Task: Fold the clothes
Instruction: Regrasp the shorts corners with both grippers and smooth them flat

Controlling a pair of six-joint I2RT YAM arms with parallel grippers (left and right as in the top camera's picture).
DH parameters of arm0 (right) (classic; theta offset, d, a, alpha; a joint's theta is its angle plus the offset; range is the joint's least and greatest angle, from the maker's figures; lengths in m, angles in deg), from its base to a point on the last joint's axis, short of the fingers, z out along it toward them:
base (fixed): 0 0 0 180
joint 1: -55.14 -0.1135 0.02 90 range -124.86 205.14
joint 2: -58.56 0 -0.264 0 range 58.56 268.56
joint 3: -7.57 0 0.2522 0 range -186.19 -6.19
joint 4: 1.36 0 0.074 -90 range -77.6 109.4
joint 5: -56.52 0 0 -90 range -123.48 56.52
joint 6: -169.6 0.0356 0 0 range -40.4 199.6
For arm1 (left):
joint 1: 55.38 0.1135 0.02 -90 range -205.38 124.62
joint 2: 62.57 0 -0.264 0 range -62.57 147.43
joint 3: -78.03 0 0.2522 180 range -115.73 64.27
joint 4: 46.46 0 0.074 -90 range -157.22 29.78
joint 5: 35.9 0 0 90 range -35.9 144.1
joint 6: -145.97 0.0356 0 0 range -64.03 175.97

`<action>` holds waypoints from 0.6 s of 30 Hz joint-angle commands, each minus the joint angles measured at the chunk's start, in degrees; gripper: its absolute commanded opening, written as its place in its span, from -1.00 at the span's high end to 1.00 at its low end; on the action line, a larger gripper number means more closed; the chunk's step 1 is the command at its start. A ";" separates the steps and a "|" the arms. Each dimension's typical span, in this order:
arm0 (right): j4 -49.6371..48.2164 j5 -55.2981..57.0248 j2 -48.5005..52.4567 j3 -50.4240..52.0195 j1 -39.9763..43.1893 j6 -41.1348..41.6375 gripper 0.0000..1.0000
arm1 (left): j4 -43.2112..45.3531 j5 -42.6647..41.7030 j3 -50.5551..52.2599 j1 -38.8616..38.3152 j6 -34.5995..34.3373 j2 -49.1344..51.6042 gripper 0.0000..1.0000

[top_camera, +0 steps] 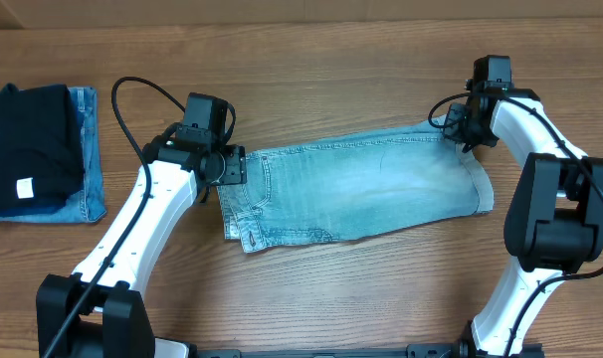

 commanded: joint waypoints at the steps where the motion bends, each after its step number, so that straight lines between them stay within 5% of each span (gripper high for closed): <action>1: -0.70 -0.28 -1.81 -5.09 0.17 -0.04 0.92 | 0.02 -0.66 -1.11 0.11 1.14 -0.96 -0.43; 10: -1.38 -3.04 -1.64 -10.49 0.15 -0.28 0.89 | 0.09 -0.20 -1.11 0.11 1.11 -0.96 -0.43; 12: -1.31 -4.39 -1.33 -10.36 0.15 -0.28 0.35 | 0.09 -0.17 -1.11 0.11 1.11 -0.96 -0.43; 18: 2.71 -4.37 -1.51 -10.38 0.13 -0.28 0.29 | -0.46 -0.90 -1.11 0.09 0.85 -0.96 -0.43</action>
